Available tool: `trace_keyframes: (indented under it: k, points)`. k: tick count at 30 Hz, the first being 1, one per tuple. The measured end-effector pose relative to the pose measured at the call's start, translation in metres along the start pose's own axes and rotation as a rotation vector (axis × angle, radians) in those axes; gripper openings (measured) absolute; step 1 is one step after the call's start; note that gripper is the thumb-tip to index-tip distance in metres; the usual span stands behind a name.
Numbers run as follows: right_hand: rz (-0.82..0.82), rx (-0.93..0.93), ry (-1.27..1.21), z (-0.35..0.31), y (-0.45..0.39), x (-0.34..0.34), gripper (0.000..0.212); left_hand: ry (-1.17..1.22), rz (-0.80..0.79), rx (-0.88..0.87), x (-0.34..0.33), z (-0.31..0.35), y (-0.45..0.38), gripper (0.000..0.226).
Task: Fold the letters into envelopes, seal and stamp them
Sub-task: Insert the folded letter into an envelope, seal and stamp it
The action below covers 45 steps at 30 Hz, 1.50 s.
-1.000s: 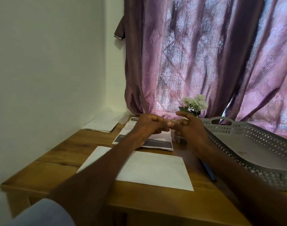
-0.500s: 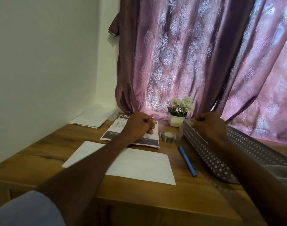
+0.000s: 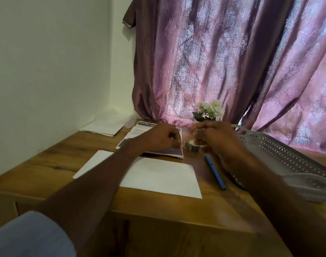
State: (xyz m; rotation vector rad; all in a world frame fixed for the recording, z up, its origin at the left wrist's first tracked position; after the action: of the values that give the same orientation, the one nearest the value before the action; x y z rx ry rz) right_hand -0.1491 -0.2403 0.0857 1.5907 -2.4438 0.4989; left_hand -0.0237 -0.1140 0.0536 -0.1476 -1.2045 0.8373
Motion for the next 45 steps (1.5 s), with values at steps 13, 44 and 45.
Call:
trace_keyframes:
  k: [13, 44, 45]
  points:
    - [-0.218, -0.344, 0.003, 0.043, 0.069, -0.014, 0.014, -0.11, 0.148, -0.007, 0.016, 0.018, 0.01, 0.007]
    - [-0.166, -0.437, -0.329, 0.061, 0.084, -0.017, 0.015, 0.5, 0.167, 0.274, -0.001, 0.061, 0.102, 0.012]
    - [-0.165, -0.411, -0.308, 0.058, 0.084, -0.017, 0.014, 0.502, 0.172, 0.271, -0.001, 0.061, 0.103, 0.012]
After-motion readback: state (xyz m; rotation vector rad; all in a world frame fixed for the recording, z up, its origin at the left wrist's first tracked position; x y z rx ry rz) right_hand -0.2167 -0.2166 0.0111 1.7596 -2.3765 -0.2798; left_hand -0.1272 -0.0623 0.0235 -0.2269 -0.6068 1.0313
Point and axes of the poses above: each hand's wrist, its own y-axis away from the middle knuckle, its own x-axis out of the back of the hand, z = x × y, the point moved 9 cm from there along -y, towards the middle knuckle, and after that the axes turned 9 degrees about -x, right-handed, at the moved point
